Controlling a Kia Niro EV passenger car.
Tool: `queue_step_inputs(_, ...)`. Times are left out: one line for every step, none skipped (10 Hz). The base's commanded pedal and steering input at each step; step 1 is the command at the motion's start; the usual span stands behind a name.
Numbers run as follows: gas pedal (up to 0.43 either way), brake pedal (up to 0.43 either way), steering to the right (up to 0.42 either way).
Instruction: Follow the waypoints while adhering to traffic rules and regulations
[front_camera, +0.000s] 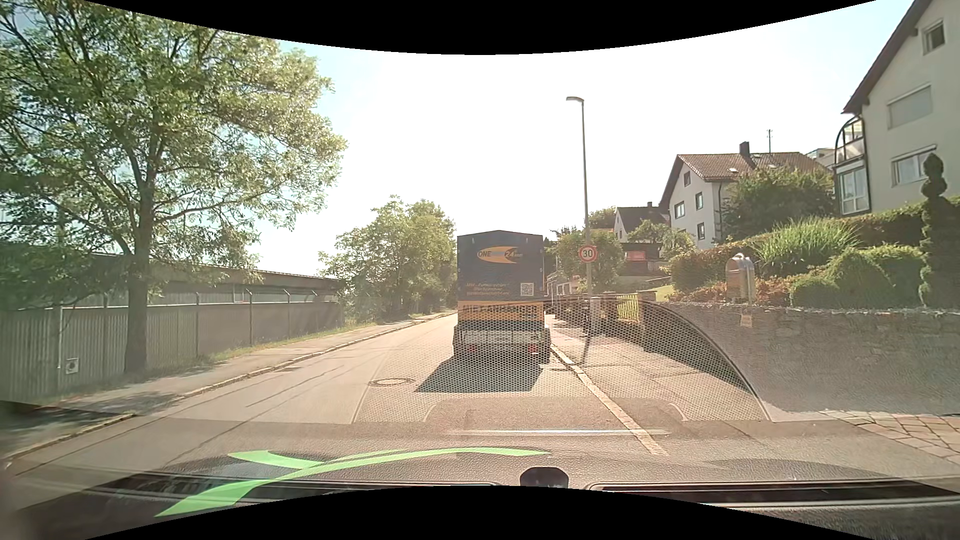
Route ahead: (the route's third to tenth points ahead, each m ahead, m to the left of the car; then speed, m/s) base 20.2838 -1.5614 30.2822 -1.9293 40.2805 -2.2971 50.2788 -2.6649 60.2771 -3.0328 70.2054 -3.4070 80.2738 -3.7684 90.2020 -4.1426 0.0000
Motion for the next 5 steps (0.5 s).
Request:
queue_step_inputs(0.000,0.567,0.005)
queue_step_inputs(0.000,0.567,0.005)
queue_step_inputs(0.000,0.567,0.005)
queue_step_inputs(0.000,0.567,0.005)
queue_step_inputs(0.000,0.567,0.005)
